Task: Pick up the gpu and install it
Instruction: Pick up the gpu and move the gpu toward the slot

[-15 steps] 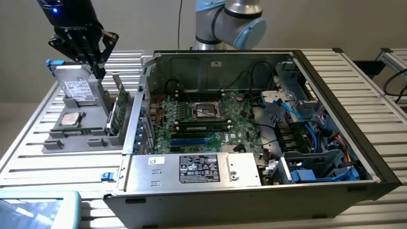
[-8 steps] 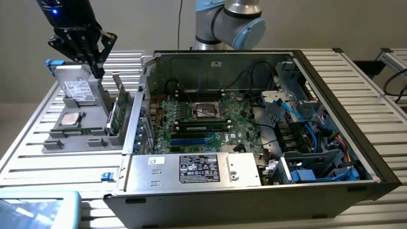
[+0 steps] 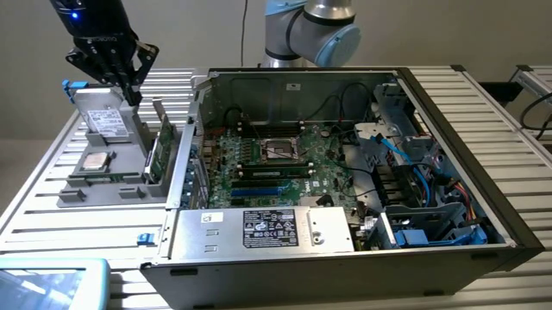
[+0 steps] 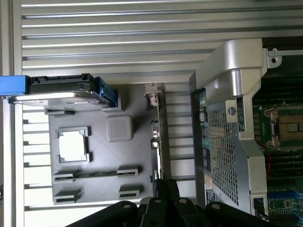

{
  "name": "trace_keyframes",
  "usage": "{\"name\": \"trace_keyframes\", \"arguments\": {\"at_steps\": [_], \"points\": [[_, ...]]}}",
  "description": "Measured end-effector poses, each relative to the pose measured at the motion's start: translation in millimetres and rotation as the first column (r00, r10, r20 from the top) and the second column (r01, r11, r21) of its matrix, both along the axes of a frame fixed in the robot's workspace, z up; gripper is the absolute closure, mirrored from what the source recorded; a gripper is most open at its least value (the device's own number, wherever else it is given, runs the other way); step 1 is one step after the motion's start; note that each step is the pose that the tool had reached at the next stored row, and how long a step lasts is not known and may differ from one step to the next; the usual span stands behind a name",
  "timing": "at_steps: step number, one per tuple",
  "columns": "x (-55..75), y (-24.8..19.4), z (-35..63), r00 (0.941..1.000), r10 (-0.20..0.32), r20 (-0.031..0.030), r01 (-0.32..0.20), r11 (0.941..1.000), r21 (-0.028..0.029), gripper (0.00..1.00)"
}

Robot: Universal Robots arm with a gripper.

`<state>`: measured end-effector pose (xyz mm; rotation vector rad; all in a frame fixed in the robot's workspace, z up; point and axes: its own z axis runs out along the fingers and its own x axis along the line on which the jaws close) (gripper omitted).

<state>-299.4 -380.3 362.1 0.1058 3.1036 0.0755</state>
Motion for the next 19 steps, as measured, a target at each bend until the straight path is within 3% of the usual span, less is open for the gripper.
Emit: {"name": "trace_keyframes", "arguments": {"at_steps": [4,6,7,9,10,14,19], "points": [[0.0,0.5,-0.1,1.0,0.0,0.0,0.0,1.0,0.0,0.87],[0.0,0.7,-0.2,1.0,0.0,0.0,0.0,1.0,0.0,0.75],[0.0,0.8,-0.2,1.0,0.0,0.0,0.0,1.0,0.0,0.75],[0.0,1.1,-0.2,1.0,0.0,-0.0001,0.0,1.0,0.0,0.63],[0.0,1.2,-0.2,1.0,0.0,0.0,0.0,1.0,0.0,0.63],[-1.1,1.2,-2.0,1.0,0.003,0.0,-0.003,1.0,0.0007,0.45],[-5.6,0.4,-10.2,0.9996,0.03,0.001,-0.03,0.9995,0.0043,0.45]]}}
